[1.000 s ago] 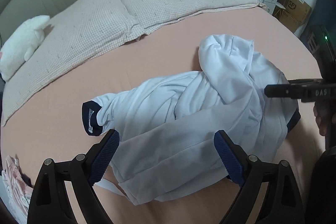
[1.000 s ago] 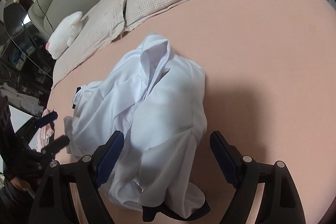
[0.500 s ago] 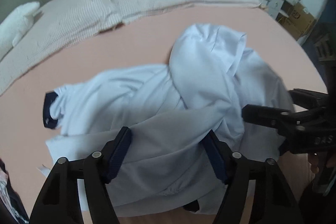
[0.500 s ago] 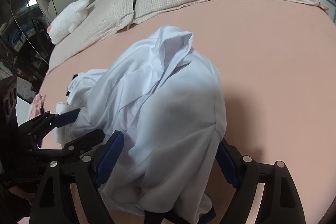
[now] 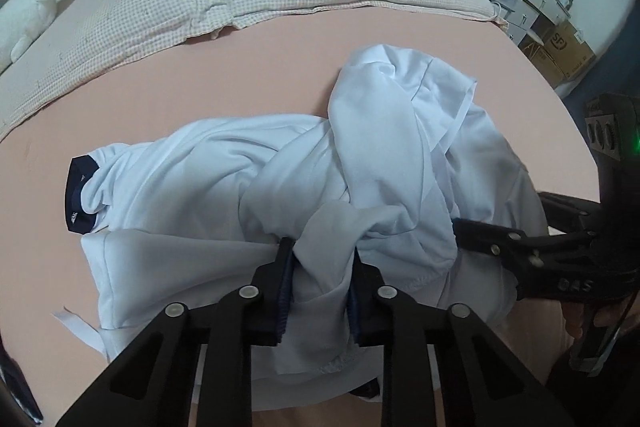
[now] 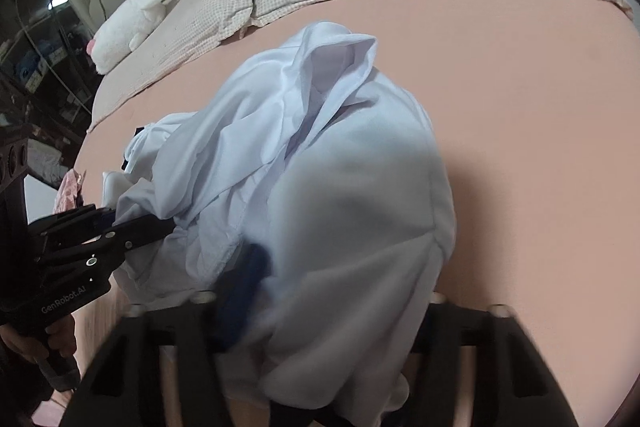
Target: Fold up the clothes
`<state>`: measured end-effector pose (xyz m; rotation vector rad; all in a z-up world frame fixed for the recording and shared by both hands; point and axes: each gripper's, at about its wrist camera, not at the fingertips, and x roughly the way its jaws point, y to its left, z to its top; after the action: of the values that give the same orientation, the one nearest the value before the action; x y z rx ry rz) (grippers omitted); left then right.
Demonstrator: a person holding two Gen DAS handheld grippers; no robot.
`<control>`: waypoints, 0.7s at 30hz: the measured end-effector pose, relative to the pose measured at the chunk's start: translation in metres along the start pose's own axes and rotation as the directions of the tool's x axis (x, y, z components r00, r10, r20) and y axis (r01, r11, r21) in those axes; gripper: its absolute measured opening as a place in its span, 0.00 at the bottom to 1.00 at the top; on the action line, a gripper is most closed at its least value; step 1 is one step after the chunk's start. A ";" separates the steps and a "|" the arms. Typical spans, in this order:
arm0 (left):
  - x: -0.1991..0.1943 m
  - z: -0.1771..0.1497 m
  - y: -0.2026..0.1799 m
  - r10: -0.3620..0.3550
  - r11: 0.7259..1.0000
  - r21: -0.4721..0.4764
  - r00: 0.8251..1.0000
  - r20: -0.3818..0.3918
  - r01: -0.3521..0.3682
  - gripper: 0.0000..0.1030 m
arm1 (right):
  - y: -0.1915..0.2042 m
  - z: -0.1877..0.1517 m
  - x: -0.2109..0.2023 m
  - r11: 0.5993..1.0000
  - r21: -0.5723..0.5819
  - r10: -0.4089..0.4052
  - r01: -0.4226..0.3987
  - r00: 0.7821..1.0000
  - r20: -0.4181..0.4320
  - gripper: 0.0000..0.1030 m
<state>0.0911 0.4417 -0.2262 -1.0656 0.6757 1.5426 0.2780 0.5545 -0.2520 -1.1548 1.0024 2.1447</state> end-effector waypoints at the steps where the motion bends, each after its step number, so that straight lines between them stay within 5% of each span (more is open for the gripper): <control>1: -0.001 0.001 0.000 0.009 1.000 0.001 1.000 0.003 -0.009 0.14 | -0.001 0.001 0.001 1.000 0.018 0.005 -0.005 1.000 0.002 0.36; 6: -0.012 0.007 0.008 0.027 0.999 -0.021 0.999 0.034 -0.026 0.12 | -0.003 0.001 -0.012 1.000 0.014 -0.005 0.004 0.999 0.054 0.24; 8: -0.020 0.012 0.016 0.032 0.999 -0.041 0.998 0.057 -0.030 0.11 | 0.002 0.001 -0.016 0.997 -0.037 -0.070 0.074 0.994 0.087 0.22; 12: -0.048 0.022 0.028 0.120 0.993 -0.031 0.984 0.132 -0.117 0.10 | 0.009 0.001 -0.030 0.956 -0.126 -0.240 0.265 0.954 0.182 0.20; 21: -0.117 0.036 0.095 0.207 0.960 -0.234 0.955 0.210 -0.157 0.09 | -0.001 0.015 -0.062 0.905 -0.084 -0.379 0.418 0.878 0.292 0.19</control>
<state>-0.0095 0.3963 -0.1177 -0.9789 0.4624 1.9022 0.3037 0.5621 -0.1935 -0.9936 0.4437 1.9867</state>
